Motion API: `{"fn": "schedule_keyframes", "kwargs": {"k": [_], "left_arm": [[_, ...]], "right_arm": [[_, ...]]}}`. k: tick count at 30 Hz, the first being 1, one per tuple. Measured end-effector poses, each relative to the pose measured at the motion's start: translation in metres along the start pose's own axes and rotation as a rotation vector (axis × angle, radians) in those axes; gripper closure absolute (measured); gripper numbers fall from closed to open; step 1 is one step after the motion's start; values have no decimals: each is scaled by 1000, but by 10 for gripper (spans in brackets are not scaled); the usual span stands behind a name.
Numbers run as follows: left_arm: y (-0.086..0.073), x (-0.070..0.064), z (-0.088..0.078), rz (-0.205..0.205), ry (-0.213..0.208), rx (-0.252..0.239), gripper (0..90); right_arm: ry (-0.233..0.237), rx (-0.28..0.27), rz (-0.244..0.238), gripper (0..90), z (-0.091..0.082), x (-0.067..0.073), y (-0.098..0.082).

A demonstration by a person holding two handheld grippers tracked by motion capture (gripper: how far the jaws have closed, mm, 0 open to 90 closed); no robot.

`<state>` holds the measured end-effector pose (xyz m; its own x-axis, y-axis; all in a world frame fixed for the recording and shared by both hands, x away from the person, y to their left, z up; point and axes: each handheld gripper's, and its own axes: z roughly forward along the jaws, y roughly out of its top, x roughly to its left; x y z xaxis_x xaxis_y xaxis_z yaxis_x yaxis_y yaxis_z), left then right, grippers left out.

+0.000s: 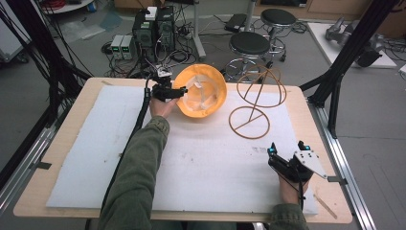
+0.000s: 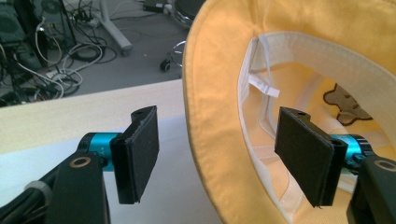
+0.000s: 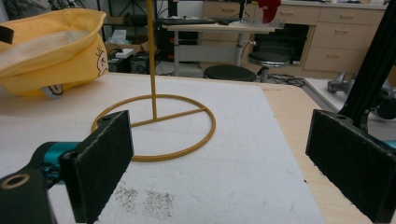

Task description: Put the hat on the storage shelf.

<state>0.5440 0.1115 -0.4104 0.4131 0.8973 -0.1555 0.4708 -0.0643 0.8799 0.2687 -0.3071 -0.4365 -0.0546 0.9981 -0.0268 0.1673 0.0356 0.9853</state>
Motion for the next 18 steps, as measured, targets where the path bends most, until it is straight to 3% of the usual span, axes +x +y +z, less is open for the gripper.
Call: {"fn": "schedule_keyframes", "kwargs": {"k": [9,14,15,17,18], "left_arm": [[-4,4,5,-56,-49,12,342],[-3,3,3,-49,-64,6,398],[-2,3,2,-50,-68,4,455],[-1,2,1,-65,-52,8,715],[0,3,0,-83,-74,0,826]], "right_arm": [[4,6,-8,64,1,1,0],[7,6,-14,64,2,1,-1],[8,7,-10,65,2,1,-1],[9,9,-8,64,2,1,-1],[8,9,-10,64,2,1,-1]]}}
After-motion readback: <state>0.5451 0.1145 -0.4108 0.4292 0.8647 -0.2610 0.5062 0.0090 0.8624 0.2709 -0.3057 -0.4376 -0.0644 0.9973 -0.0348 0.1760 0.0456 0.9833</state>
